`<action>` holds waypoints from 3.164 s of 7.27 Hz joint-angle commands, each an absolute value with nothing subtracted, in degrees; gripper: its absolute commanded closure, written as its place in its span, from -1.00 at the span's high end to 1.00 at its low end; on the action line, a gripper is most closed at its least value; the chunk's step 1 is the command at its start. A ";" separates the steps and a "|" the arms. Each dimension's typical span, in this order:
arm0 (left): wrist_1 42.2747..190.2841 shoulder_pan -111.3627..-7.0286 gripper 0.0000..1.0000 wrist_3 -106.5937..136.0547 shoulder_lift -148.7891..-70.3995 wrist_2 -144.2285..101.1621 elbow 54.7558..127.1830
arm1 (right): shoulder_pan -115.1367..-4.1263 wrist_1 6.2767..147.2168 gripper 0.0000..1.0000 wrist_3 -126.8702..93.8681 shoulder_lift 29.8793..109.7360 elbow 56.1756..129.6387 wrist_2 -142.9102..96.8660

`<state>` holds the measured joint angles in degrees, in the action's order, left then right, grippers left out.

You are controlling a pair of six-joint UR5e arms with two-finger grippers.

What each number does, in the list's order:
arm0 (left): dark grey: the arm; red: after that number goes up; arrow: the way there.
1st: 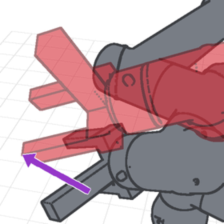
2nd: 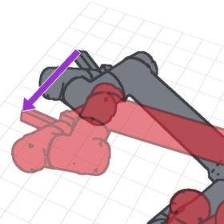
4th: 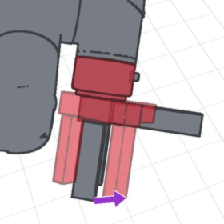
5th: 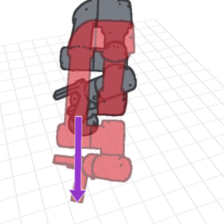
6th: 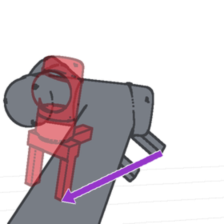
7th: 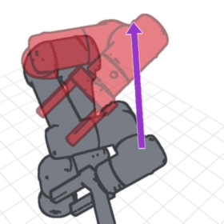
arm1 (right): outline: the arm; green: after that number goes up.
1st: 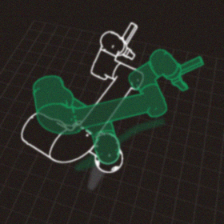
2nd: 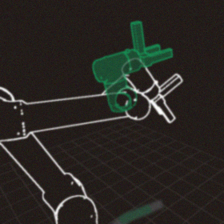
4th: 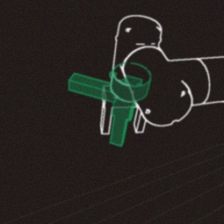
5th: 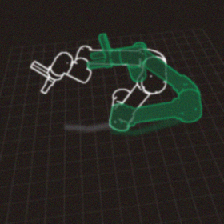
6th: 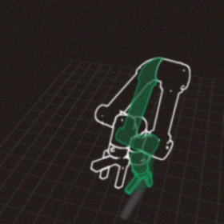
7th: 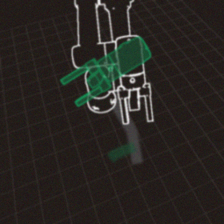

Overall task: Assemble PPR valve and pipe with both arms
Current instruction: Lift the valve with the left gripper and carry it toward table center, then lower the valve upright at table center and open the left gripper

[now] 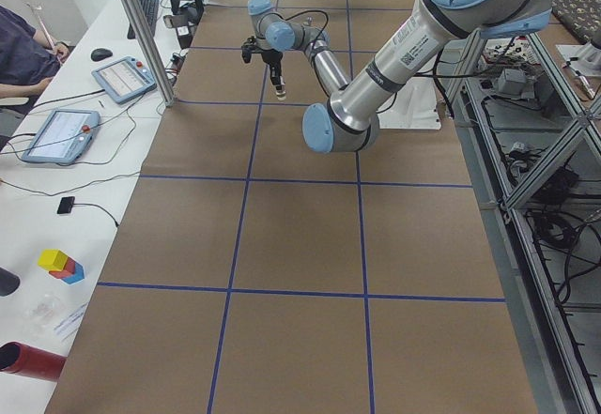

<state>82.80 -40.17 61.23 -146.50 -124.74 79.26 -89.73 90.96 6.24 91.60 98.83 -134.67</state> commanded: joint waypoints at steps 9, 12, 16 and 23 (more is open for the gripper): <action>94.38 -35.42 -1.00 64.07 -149.86 -119.18 67.76 | -89.74 89.12 0.99 5.19 90.97 99.05 -137.11; 95.01 -35.33 -1.00 64.07 -149.50 -119.18 67.76 | -89.74 89.30 0.99 5.19 90.97 98.79 -137.02; 94.75 -35.33 0.98 63.98 -149.50 -118.48 68.11 | -89.74 89.47 0.98 5.19 90.97 98.87 -137.02; 89.48 -38.22 0.99 63.55 -138.82 -118.48 86.69 | -77.67 88.95 0.98 -16.96 88.53 106.50 -135.89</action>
<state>91.28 -37.04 63.92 -143.94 -118.45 79.49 -84.37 89.11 -6.03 90.52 103.00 -136.75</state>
